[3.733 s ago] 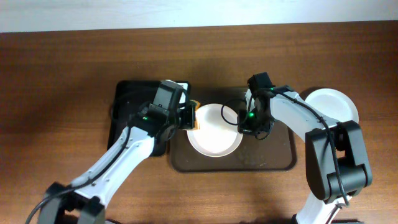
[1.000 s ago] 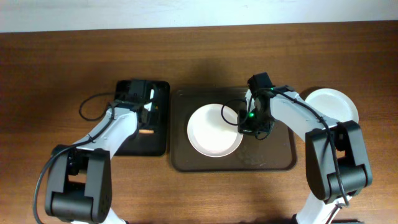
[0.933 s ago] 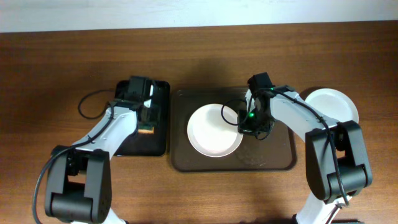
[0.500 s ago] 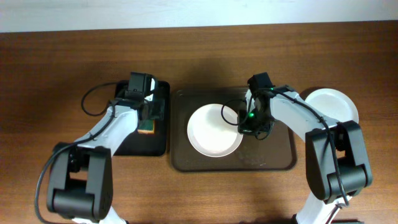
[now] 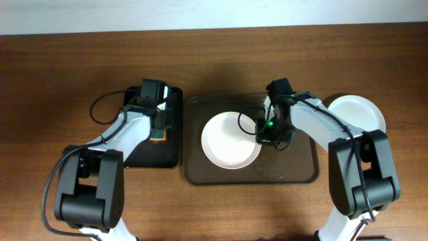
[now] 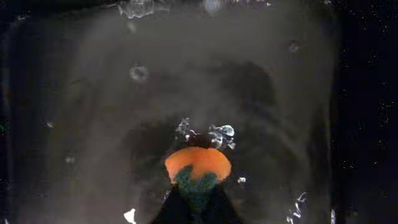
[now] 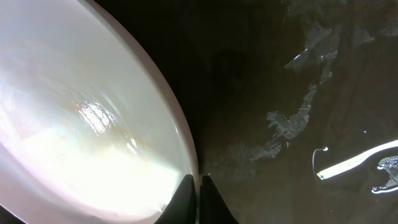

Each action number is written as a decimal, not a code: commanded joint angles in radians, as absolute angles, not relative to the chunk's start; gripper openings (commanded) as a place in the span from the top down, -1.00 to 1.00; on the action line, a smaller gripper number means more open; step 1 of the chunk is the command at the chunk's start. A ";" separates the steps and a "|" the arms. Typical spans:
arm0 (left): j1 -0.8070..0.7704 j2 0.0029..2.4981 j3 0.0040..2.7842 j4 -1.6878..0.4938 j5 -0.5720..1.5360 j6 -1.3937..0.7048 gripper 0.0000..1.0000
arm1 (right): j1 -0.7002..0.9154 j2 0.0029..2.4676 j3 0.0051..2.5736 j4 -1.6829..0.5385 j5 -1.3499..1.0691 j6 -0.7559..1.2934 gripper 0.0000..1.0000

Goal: Clean dirty plates on tray and stack at the side
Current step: 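Return the sponge to the small black tray with the left gripper, then lift the cleaned plate with the right gripper and tilt it upright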

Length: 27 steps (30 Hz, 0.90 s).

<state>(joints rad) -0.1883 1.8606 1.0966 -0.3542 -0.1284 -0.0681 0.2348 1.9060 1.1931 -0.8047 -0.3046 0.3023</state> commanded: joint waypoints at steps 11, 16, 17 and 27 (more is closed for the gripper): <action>-0.186 1.707 1.130 -0.720 -0.081 -0.112 -0.99 | 0.236 1.790 1.266 -0.856 -0.210 0.185 0.92; -0.187 1.705 1.130 -0.765 -0.014 -0.127 -0.99 | 0.237 1.677 1.280 -0.884 -0.138 0.171 0.92; -0.187 1.705 1.130 -0.765 -0.011 -0.127 -0.99 | 0.243 1.650 1.280 -0.889 -0.105 0.171 0.92; -0.187 1.705 1.129 -0.765 -0.003 -0.126 -0.99 | 0.418 1.498 1.280 -0.939 0.387 0.189 0.92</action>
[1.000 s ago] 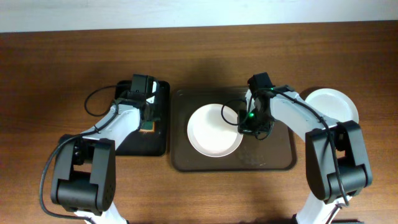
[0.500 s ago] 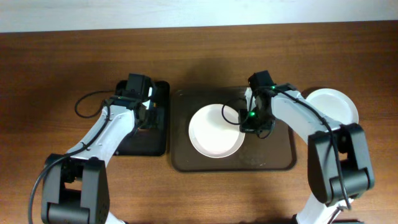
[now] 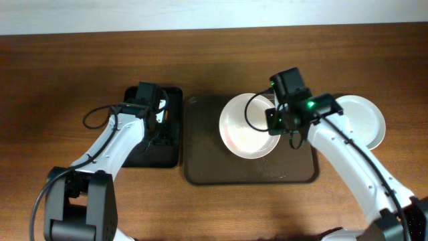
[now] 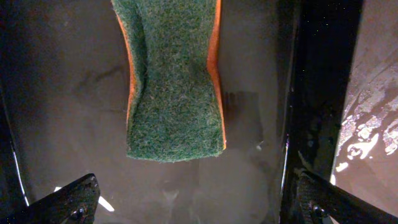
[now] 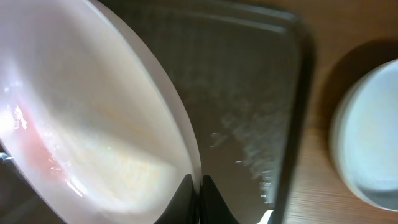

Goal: Clean dirty plates on tray and stack at the side
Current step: 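Lift the cleaned plate with the right gripper and tilt it upright, then place the plate onto the clean plate stack at right, release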

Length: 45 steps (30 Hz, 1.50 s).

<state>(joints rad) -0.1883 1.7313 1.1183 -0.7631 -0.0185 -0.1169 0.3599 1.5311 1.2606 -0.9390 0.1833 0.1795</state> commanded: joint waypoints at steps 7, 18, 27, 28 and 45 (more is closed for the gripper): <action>-0.187 1.705 1.129 -0.765 -0.003 -0.126 -0.99 | 0.574 1.497 1.280 -0.937 0.701 0.241 0.92; -0.187 1.705 1.129 -0.765 -0.002 -0.126 -0.99 | 0.615 1.497 1.280 -0.939 0.843 0.244 0.92; -0.187 1.705 1.129 -0.765 -0.002 -0.126 -0.99 | 0.615 1.497 1.280 -0.934 1.047 0.241 0.92; -0.187 1.705 1.129 -0.765 -0.002 -0.126 -0.99 | 0.615 1.497 1.280 -0.930 1.062 0.240 0.92; -0.187 1.705 1.129 -0.765 -0.002 -0.127 -0.99 | 0.259 1.501 1.279 -0.857 0.506 0.372 0.92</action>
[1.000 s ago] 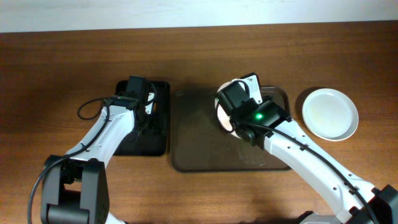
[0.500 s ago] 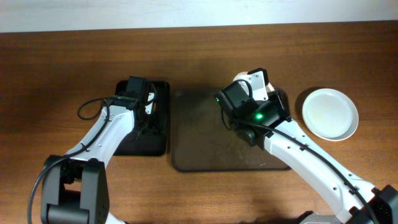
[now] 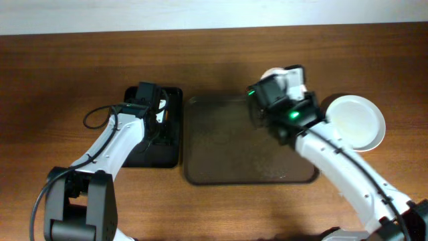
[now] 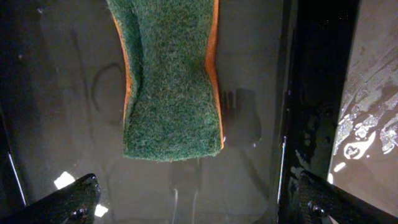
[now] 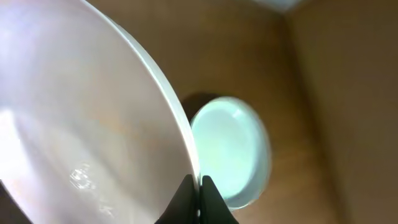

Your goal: Clean dirty plates on tray and stack at the side

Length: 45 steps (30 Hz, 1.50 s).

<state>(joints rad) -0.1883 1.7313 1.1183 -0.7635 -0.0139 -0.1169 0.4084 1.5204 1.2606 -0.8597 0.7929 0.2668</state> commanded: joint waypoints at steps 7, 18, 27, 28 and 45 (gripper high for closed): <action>-0.187 1.705 1.129 -0.765 -0.002 -0.126 -1.00 | -0.182 1.526 1.279 -0.860 0.162 0.410 0.92; -0.187 1.705 1.129 -0.765 -0.002 -0.126 -0.99 | -0.591 1.719 1.279 -0.858 0.007 0.408 0.92; -0.187 1.705 1.129 -0.765 0.005 -0.127 -0.99 | -0.610 1.770 1.279 -0.841 -0.240 0.347 -0.65; -0.187 1.705 1.129 -0.765 0.005 -0.127 -0.99 | -0.604 1.770 1.279 -0.842 -0.287 0.310 -0.65; -0.066 1.632 1.219 -0.760 0.044 -0.145 -0.99 | -0.001 1.687 1.447 -1.005 -0.160 0.063 -0.97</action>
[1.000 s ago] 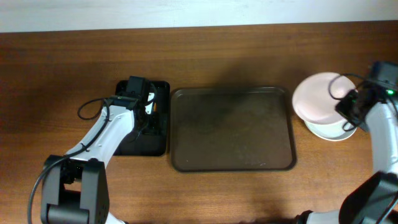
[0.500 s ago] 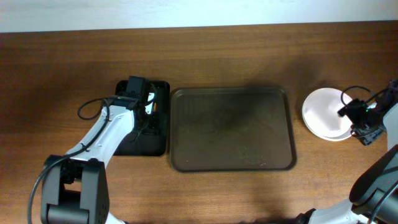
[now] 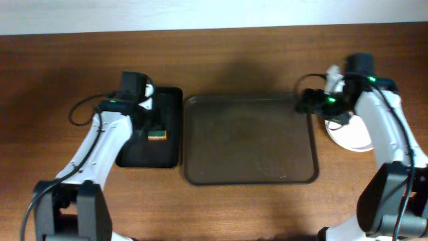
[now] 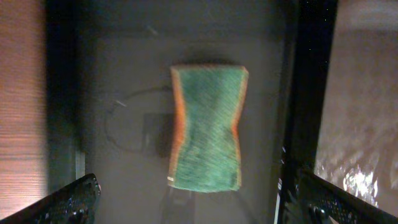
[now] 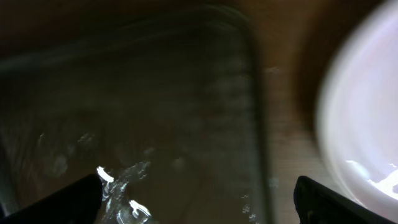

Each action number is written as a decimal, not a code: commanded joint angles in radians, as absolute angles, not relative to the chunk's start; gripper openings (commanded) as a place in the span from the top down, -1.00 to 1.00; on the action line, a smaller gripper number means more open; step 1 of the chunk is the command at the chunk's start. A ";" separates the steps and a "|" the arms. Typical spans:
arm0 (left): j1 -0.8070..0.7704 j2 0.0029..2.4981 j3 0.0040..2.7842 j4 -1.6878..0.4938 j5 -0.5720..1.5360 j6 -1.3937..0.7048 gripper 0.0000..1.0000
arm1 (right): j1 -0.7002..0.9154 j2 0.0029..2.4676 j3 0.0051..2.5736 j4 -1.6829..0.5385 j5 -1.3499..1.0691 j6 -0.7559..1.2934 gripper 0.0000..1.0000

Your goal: Clean dirty plates on tray and stack at the side

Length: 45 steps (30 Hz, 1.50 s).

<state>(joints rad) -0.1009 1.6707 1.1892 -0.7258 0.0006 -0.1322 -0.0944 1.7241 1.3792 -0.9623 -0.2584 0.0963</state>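
The brown tray (image 3: 251,144) lies in the middle of the table, wet and with no plate on it; its wet floor (image 5: 155,124) fills the right wrist view. White plates (image 3: 349,136) sit on the table just right of the tray, and a white rim (image 5: 367,118) shows there, blurred. My right gripper (image 3: 311,102) hangs open over the tray's back right corner, beside the plates, holding nothing (image 5: 199,208). The green and orange sponge (image 4: 208,137) lies loose in the black tray (image 3: 134,157). My left gripper (image 3: 146,107) is open above it (image 4: 199,208).
Bare wooden table surrounds both trays. The black tray's right wall (image 4: 308,93) stands next to the brown tray's left edge. A pale wall edge (image 3: 200,13) runs along the back. My right arm (image 3: 384,127) crosses over the plates.
My right gripper held a tilted plate over the tray's back right; now it is open and the plate lies at the right side. The left gripper has risen away from the sponge.
My left gripper was shut on the sponge in the black tray, my right shut on the rim of a plate on the brown tray. Then the sponge lay released and the plate was lifted. It hung tilted near the side plate, and now rests there.
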 commanded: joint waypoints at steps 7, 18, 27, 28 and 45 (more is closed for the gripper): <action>-0.055 1.554 1.215 -0.963 0.064 -0.144 -0.99 | 0.091 1.587 1.463 -1.113 -0.140 0.140 -0.98; -0.056 1.013 0.971 -0.852 0.064 -0.141 -0.99 | 0.232 1.019 1.208 -1.034 0.051 0.174 -0.97; -0.056 0.660 0.903 -0.827 0.064 -0.141 -0.99 | 0.233 0.717 1.163 -1.061 0.065 0.173 -0.97; -0.056 0.648 0.903 -0.827 0.064 -0.141 -0.99 | 0.233 0.710 1.163 -1.061 0.065 0.173 -0.97; -0.056 0.639 0.903 -0.828 0.064 -0.141 -0.99 | 0.221 0.681 1.159 -1.083 0.065 0.173 -0.97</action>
